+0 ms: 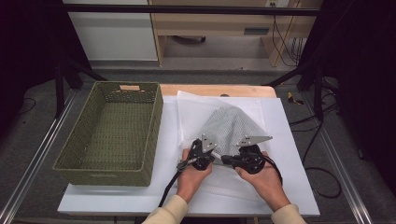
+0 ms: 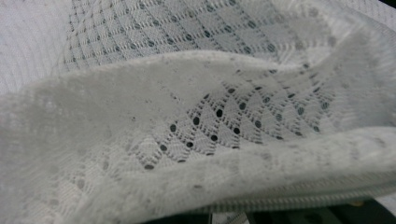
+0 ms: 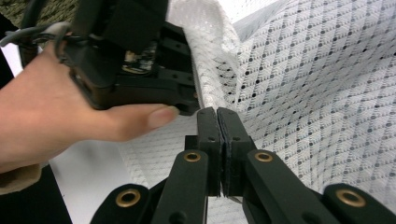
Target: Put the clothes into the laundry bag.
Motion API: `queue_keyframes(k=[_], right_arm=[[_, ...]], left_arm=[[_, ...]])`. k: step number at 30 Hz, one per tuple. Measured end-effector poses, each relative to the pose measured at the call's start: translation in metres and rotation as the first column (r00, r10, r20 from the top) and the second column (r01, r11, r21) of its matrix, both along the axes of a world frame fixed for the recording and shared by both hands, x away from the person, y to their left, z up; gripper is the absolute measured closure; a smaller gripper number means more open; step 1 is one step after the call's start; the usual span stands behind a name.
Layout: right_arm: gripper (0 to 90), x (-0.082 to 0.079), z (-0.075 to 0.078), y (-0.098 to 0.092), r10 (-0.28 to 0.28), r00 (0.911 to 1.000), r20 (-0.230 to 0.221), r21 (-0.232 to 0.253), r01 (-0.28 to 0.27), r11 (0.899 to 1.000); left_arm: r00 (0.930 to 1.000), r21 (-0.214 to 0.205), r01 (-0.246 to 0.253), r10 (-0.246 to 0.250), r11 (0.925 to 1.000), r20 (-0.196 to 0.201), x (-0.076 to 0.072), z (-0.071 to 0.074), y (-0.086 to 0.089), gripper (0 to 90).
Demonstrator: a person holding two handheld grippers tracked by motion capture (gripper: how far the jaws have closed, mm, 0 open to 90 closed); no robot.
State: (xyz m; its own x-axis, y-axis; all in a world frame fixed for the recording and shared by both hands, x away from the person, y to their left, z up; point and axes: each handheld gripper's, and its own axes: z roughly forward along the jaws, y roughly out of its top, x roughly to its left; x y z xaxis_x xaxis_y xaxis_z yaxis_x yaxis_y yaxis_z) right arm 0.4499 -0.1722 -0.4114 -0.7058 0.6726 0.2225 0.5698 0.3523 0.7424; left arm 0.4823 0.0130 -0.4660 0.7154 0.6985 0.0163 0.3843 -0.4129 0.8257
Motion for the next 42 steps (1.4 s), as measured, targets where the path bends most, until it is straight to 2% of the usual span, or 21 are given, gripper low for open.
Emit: queue_keyframes(k=[3,6,13,15,19,23,27,29,32,35,37,39,42], right_arm=[[89.1,0.0,0.001,-0.001,0.002,1.0,0.007,-0.001,-0.002,1.0],[89.1,-0.002,0.002,0.0,0.003,1.0,0.006,-0.004,-0.003,1.0],[89.1,-0.005,0.006,0.001,0.001,0.9998,0.02,-0.011,-0.001,1.0],[89.1,-0.008,0.007,0.001,-0.001,0.9997,0.025,-0.011,0.001,1.0],[89.1,-0.011,0.005,0.001,-0.007,0.9995,0.032,-0.003,0.007,1.0],[89.1,-0.018,0.001,0.003,-0.01,0.9993,0.036,-0.004,0.01,1.0],[89.1,-0.024,-0.002,0.005,-0.006,0.9992,0.039,-0.015,0.007,1.0],[89.1,-0.027,-0.004,0.006,-0.002,0.9992,0.041,-0.021,0.003,1.0],[89.1,-0.028,-0.008,0.006,-0.012,0.9993,0.034,-0.019,0.012,1.0],[89.1,-0.027,-0.01,0.005,-0.014,0.9993,0.035,-0.01,0.014,1.0],[89.1,-0.027,-0.012,0.005,-0.011,0.9993,0.035,-0.007,0.012,1.0],[89.1,-0.026,-0.013,0.005,-0.011,0.9995,0.031,-0.007,0.011,1.0],[89.1,-0.026,-0.014,0.004,-0.011,0.9995,0.03,-0.005,0.011,1.0]], left_arm=[[0.9999,0.007,0.011,-0.011,0.9999,0.007,-0.009,0.003,0.006,90.0],[0.9999,-0.016,-0.003,0.003,0.9999,0.017,-0.02,0.009,0.017,90.0],[0.9995,-0.029,0.005,-0.004,0.9996,0.031,-0.037,0.022,0.03,90.0],[0.999,-0.023,0.023,-0.022,0.9995,0.038,-0.045,0.027,0.034,90.0],[0.9987,-0.031,0.026,-0.024,0.9992,0.045,-0.062,0.034,0.046,90.0],[0.9973,-0.034,0.021,-0.019,0.9992,0.072,-0.078,0.043,0.062,90.0],[0.9964,-0.048,-0.005,0.009,0.9988,0.084,-0.089,0.051,0.078,89.8],[0.9955,-0.047,-0.024,0.028,0.9986,0.09,-0.093,0.054,0.087,86.9],[0.9924,-0.012,-0.049,0.05,0.9987,0.112,-0.097,0.057,0.095,79.6],[0.9892,0.017,-0.083,0.08,0.9964,0.123,-0.101,0.057,0.099,66.4],[0.9893,0.046,-0.086,0.08,0.9952,0.122,-0.104,0.054,0.1,59.0],[0.9895,0.073,-0.098,0.089,0.9925,0.114,-0.108,0.048,0.099,57.6],[0.9908,0.093,-0.111,0.103,0.9895,0.088,-0.113,0.037,0.098,53.2]])
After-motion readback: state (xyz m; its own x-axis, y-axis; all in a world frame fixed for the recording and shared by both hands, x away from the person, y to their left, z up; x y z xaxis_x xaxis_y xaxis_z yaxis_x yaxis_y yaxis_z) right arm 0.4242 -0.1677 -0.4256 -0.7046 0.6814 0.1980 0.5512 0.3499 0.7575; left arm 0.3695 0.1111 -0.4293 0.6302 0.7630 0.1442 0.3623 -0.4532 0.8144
